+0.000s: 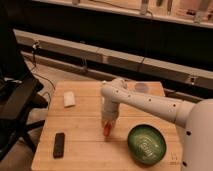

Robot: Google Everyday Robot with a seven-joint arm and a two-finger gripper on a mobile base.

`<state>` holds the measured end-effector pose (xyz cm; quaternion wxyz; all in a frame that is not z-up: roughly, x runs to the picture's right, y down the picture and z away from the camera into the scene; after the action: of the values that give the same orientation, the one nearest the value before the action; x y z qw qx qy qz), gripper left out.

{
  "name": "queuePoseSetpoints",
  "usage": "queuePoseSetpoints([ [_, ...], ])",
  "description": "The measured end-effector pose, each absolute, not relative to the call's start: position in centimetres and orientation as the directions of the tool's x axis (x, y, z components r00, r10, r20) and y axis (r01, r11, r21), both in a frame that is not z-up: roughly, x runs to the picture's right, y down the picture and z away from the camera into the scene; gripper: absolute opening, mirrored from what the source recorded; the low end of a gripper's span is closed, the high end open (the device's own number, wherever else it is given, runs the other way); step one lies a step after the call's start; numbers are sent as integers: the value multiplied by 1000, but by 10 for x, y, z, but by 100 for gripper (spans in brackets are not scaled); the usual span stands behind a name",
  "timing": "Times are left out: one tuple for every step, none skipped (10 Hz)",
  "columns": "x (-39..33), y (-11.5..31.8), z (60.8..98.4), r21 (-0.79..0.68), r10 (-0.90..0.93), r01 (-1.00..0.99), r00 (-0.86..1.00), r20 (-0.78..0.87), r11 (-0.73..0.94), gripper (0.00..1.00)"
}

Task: Drag the pepper across the table

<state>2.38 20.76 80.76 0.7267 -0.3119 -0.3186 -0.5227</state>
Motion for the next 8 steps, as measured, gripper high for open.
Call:
queuePoseSetpoints([
  [25,206,808,-122,-559,957,255,789,265,0],
  [27,204,809,-123,-557,954,261,789,273,0],
  [29,201,810,-126,-554,951,268,788,282,0],
  [31,198,812,-128,-551,949,274,788,290,0],
  [33,196,813,-130,-548,946,281,788,297,0],
  [36,194,814,-133,-544,943,288,788,306,0],
  [38,192,815,-134,-541,940,294,788,315,0],
  [41,190,815,-136,-538,937,299,788,321,0],
])
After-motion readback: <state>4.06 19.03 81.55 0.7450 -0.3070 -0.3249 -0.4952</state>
